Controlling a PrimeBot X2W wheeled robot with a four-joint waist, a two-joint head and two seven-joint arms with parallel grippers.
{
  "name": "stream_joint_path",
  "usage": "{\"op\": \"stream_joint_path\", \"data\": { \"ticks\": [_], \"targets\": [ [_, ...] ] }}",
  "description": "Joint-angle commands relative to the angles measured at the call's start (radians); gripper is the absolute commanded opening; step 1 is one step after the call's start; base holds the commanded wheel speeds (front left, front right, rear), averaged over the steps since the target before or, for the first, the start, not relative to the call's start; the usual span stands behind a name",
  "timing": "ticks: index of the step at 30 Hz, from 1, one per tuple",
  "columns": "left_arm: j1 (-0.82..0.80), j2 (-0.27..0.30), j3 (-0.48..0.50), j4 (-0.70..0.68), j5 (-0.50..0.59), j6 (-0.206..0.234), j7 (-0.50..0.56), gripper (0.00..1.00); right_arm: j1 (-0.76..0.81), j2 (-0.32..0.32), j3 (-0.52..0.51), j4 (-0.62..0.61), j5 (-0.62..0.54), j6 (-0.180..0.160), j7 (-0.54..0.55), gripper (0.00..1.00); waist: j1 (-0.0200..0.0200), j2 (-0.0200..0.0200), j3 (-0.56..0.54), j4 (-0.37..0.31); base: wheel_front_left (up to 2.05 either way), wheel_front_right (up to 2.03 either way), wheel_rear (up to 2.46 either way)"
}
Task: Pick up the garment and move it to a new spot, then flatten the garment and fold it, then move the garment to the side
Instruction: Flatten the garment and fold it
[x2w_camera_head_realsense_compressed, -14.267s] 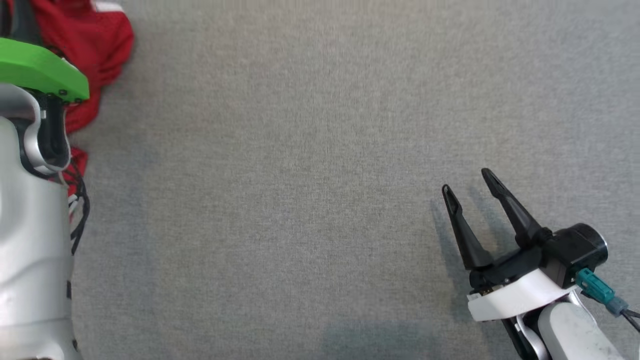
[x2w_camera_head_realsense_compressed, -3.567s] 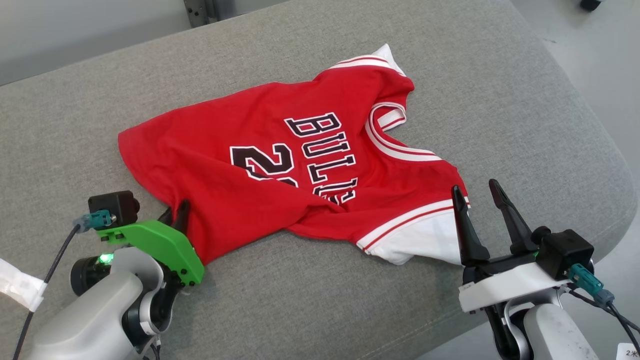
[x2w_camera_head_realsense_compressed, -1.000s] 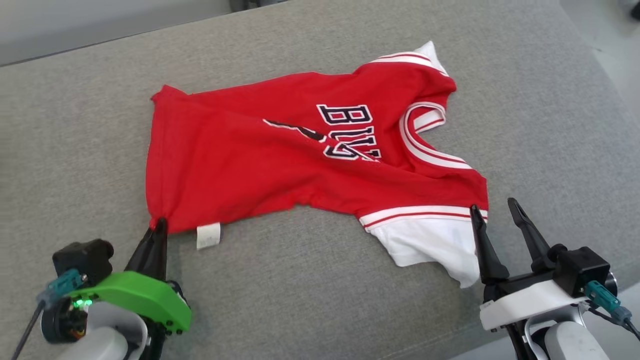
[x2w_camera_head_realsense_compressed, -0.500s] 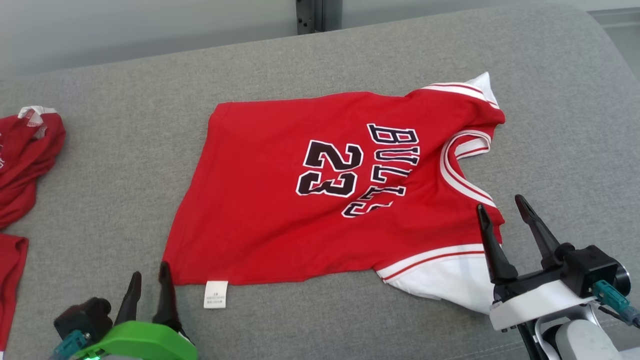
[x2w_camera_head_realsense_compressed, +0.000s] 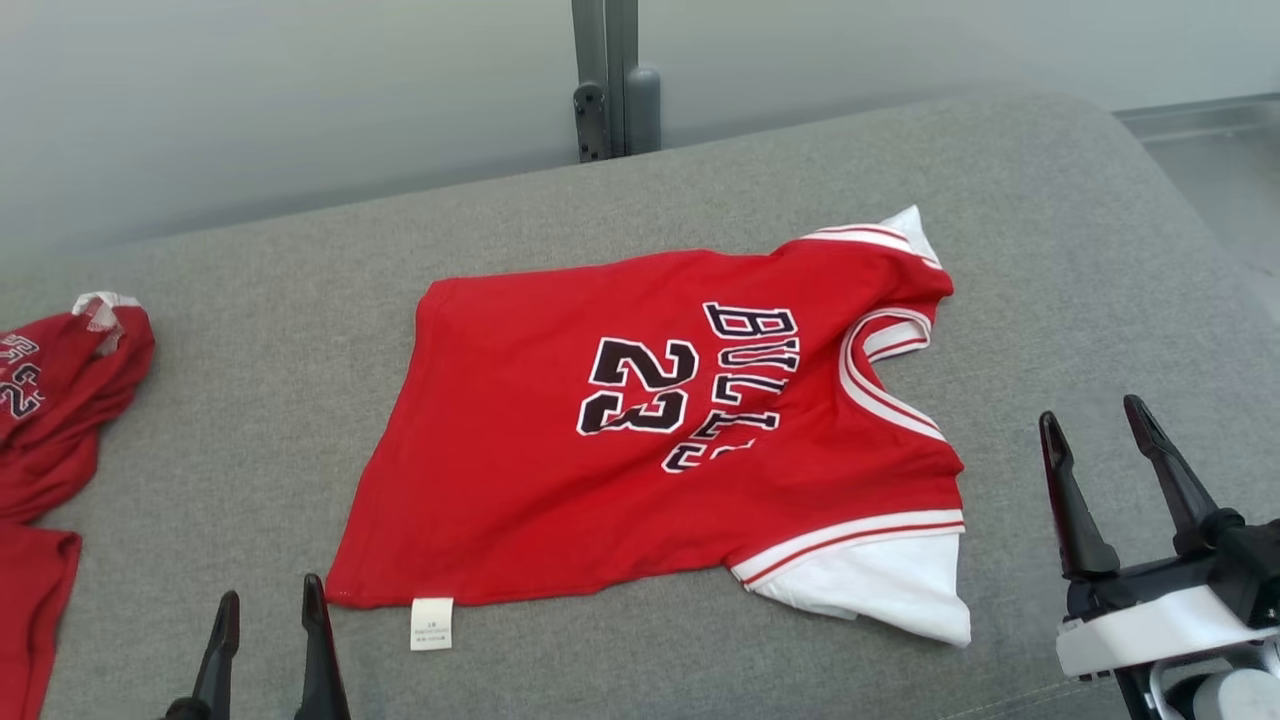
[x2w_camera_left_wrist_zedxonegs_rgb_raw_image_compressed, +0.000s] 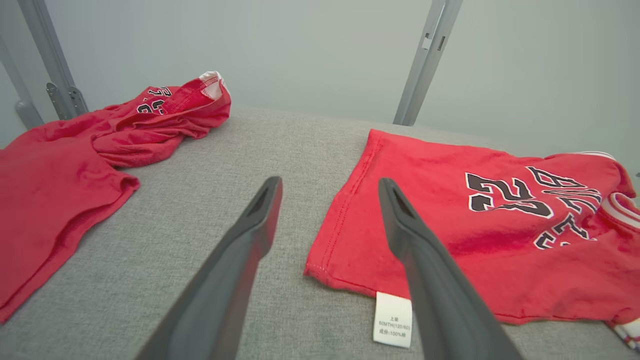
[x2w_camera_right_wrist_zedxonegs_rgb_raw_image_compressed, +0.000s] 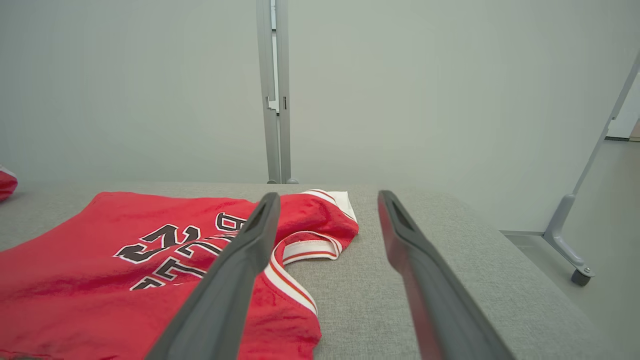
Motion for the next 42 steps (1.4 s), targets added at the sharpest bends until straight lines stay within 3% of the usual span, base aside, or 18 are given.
{"op": "stream_joint_path", "data": {
  "ticks": [1, 6, 12, 23, 42],
  "targets": [
    [0.02, -0.019, 0.029, -0.001, 0.038, -0.028, 0.0, 1.0, 0.018, -0.001, -0.007, -0.003, -0.004, -0.001, -0.003, 1.0, 0.0, -0.0001, -0.053, -0.007, 0.0, 0.0, 0.0],
    [0.015, -0.1, 0.13, 0.037, 0.144, -0.161, 0.0, 1.0, 0.043, 0.014, 0.0, 0.039, -0.002, -0.001, -0.003, 1.0, 0.0, -0.0001, -0.066, 0.015, 0.0, 0.0, 0.0],
    [-0.031, -0.13, 0.173, 0.043, 0.198, -0.222, 0.0, 1.0, 0.042, 0.038, 0.017, 0.086, 0.001, -0.001, -0.003, 1.0, 0.0, -0.0001, -0.068, 0.037, 0.0, 0.0, 0.0],
    [-0.06, -0.138, 0.202, 0.06, 0.209, -0.25, 0.0, 1.0, 0.02, 0.051, 0.045, 0.109, 0.002, -0.001, -0.003, 1.0, 0.0, -0.0001, -0.071, 0.048, 0.0, 0.0, 0.0],
    [-0.064, -0.138, 0.19, 0.083, 0.221, -0.255, 0.0, 1.0, 0.008, 0.051, 0.073, 0.107, 0.027, -0.001, -0.003, 1.0, 0.0, -0.0001, -0.061, 0.053, 0.0, 0.0, 0.0]
  ]
}}
